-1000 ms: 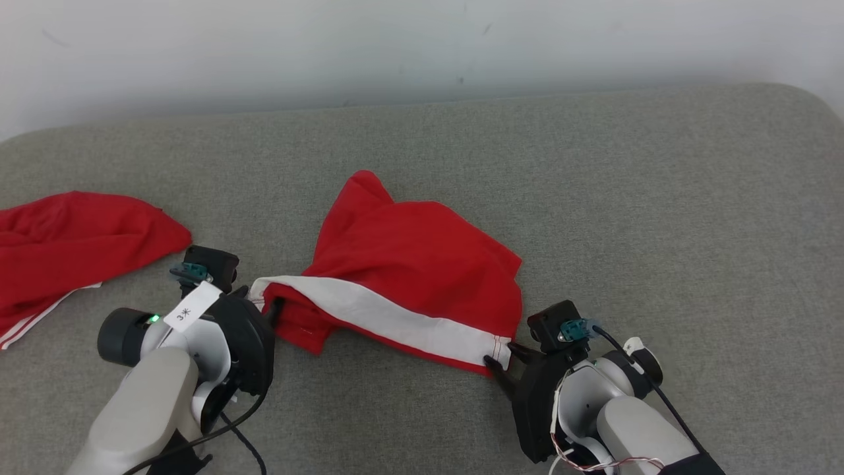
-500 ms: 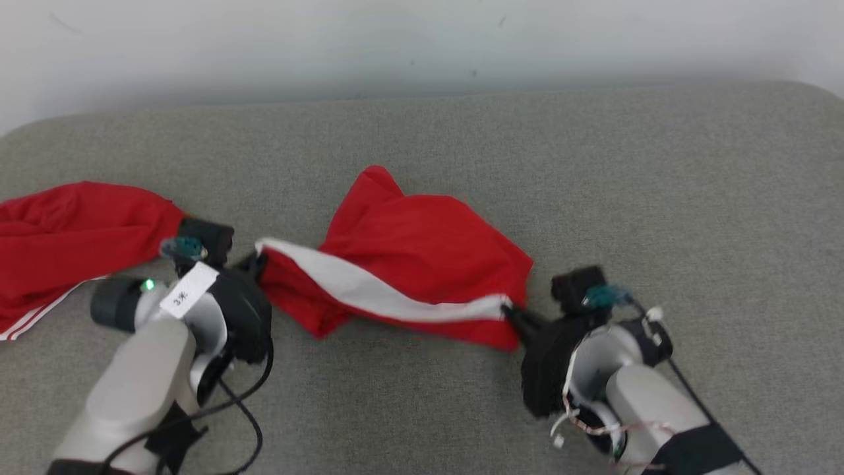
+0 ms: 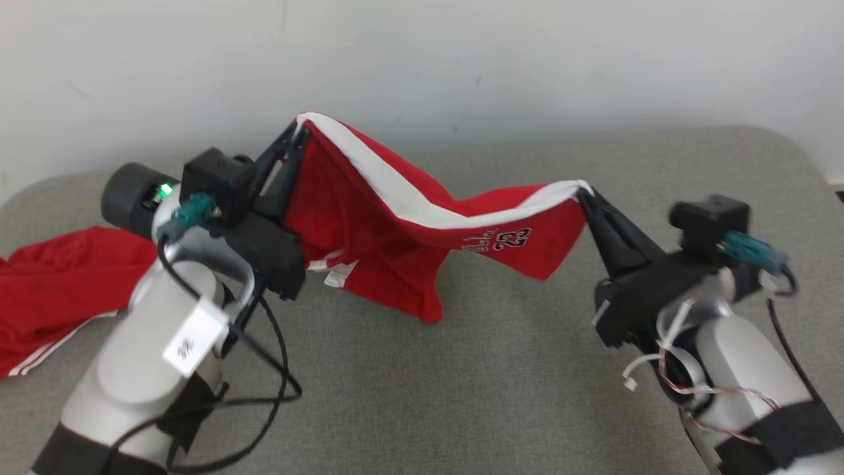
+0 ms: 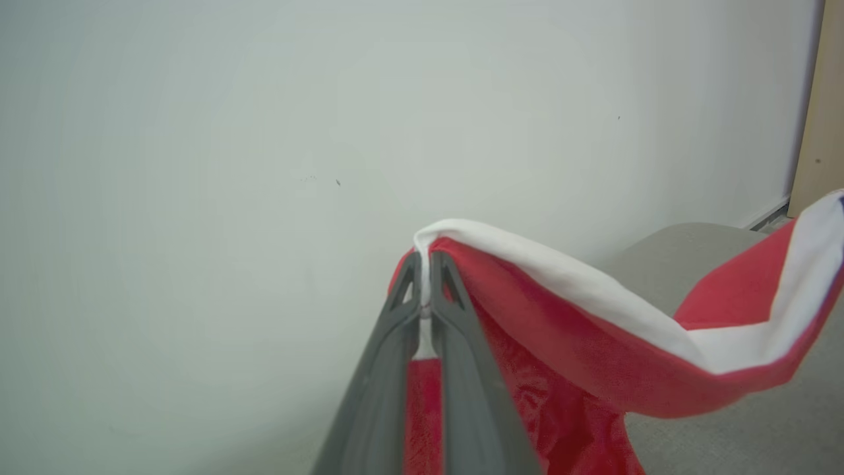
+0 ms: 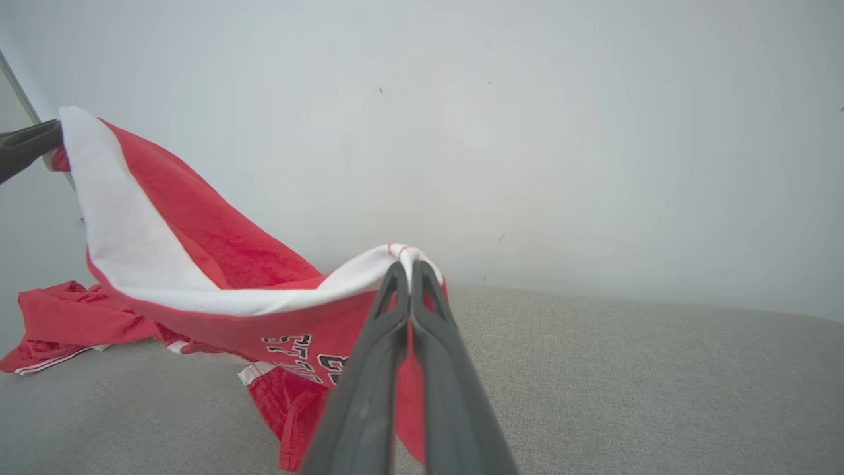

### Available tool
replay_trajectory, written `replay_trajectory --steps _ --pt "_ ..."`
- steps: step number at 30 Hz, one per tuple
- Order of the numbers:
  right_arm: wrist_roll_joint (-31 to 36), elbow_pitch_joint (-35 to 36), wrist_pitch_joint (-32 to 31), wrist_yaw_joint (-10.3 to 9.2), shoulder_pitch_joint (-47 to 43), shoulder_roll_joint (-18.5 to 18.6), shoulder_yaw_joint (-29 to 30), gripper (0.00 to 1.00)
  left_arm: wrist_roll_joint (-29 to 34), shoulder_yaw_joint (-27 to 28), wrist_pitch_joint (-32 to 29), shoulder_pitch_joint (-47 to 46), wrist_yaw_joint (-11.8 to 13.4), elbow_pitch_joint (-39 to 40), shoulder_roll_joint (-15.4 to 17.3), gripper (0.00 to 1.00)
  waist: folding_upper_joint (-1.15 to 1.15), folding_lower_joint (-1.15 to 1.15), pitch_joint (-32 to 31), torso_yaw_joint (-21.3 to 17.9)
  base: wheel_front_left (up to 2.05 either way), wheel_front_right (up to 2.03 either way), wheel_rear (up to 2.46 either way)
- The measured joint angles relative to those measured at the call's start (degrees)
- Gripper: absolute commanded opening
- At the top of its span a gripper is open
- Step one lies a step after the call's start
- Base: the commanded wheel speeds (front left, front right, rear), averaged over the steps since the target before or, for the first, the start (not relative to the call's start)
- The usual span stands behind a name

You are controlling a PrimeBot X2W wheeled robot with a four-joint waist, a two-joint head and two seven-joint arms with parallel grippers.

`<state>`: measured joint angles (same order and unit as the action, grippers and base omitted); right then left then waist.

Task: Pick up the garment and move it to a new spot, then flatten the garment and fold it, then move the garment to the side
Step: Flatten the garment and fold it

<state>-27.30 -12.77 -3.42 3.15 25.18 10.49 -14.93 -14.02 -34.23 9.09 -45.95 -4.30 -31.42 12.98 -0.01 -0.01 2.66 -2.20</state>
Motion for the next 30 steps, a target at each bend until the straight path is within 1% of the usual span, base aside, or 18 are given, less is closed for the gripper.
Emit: replay_trajectory --steps 1,2,5,7,9,11,12,14,17,19,20,22,24,26,28,30 --pt "0.0 0.0 0.0 0.0 0.0 0.0 0.0 0.0 0.0 0.0 0.0 0.0 0.0 0.0 0.0 0.0 0.0 0.0 0.0 0.0 0.0 0.0 0.0" --pt "-1.02 4.08 0.49 0.21 -2.9 1.08 1.41 0.0 0.0 -0.02 0.91 2.24 0.55 4.66 0.45 0.0 0.0 0.0 -1.24 -0.39 0.0 0.0 0.0" --pt "-2.67 10.89 0.45 0.37 -6.02 2.44 3.5 0.0 -0.37 0.51 1.09 5.15 1.22 12.71 1.71 0.0 0.0 0.0 -3.06 -1.09 0.0 0.0 0.0" --pt "-3.82 14.4 0.03 0.35 -6.67 3.08 4.63 0.0 -0.46 0.62 0.04 6.25 1.85 17.29 2.43 0.0 0.0 -0.01 -4.01 -1.74 0.0 0.0 0.0" --pt "-3.78 16.0 -1.33 0.07 -6.63 4.41 5.48 0.0 -0.51 0.67 -1.92 6.56 2.36 19.83 2.97 0.0 -0.01 -0.01 -4.53 -2.56 0.0 0.0 0.0" --pt "-4.46 14.11 -3.2 -0.2 -4.84 4.74 6.33 0.0 -0.68 0.86 -4.48 6.55 2.69 19.42 3.11 0.0 0.0 -0.01 -4.6 -3.32 0.0 0.0 0.0" --pt "-4.49 12.03 -4.16 -0.2 -3.04 4.79 6.31 0.0 -0.67 0.83 -5.71 6.32 2.83 18.28 3.08 0.0 0.0 -0.01 -4.38 -3.61 0.0 0.0 0.0" --pt "-4.33 5.56 -5.91 -0.55 2.15 4.74 5.78 0.0 -0.57 0.75 -8.14 4.53 3.08 13.3 2.77 0.0 0.0 -0.01 -3.58 -4.11 0.0 0.0 0.0" --pt "-3.41 -5.64 -7.49 -0.9 12.15 2.97 3.65 0.0 -0.2 1.44 -10.54 0.43 3.86 4.58 2.08 0.0 0.01 0.01 -1.66 -4.82 0.0 0.0 0.0" --pt "-2.11 -11.15 -7.56 -1.68 19.32 0.63 2.66 0.0 0.35 2.13 -10.7 -3.67 4.9 0.1 1.15 0.0 0.01 0.02 -0.25 -5.35 0.0 0.0 0.0" --pt "-1.7 -12.06 -7.02 -1.92 22.79 -0.27 2.82 0.0 1.44 2.43 -10.73 -6.25 5.47 -0.79 0.57 0.0 0.01 0.02 0.46 -5.66 0.0 0.0 0.0" --pt "-1.32 -11.01 -5.24 -2.4 28.8 -0.35 4.35 0.0 3.03 3.03 -10.02 -12.46 6.92 -0.35 -1.16 0.0 0.02 0.03 1.87 -6.19 0.0 0.0 0.0" --pt "-0.78 -8.79 -3.31 -2.11 33.6 1.36 5.75 0.0 4.44 3.79 -7.97 -19.08 8.47 2.02 -3.25 0.0 0.01 0.02 3.39 -6.55 0.0 0.0 0.0" --pt "-0.75 -7.48 -1.8 -1.21 36.18 3.31 6.48 0.0 5.73 4.14 -5.45 -23.72 8.66 3.99 -4.55 0.0 0.0 0.01 4.89 -6.72 0.0 0.0 0.0" --pt "-0.73 -7.31 -0.67 -0.05 36.22 4.46 6.38 0.0 6.01 4.19 -3.1 -24.55 8.65 4.52 -4.7 0.0 0.0 0.0 6.28 -6.72 0.0 0.0 0.0" --pt "-0.45 -6.49 -0.03 1.03 34.37 4.77 5.26 0.0 6.37 4.08 -1.38 -22.19 9.05 5.02 -4.03 0.0 0.01 0.02 7.58 -6.61 0.0 0.0 0.0"
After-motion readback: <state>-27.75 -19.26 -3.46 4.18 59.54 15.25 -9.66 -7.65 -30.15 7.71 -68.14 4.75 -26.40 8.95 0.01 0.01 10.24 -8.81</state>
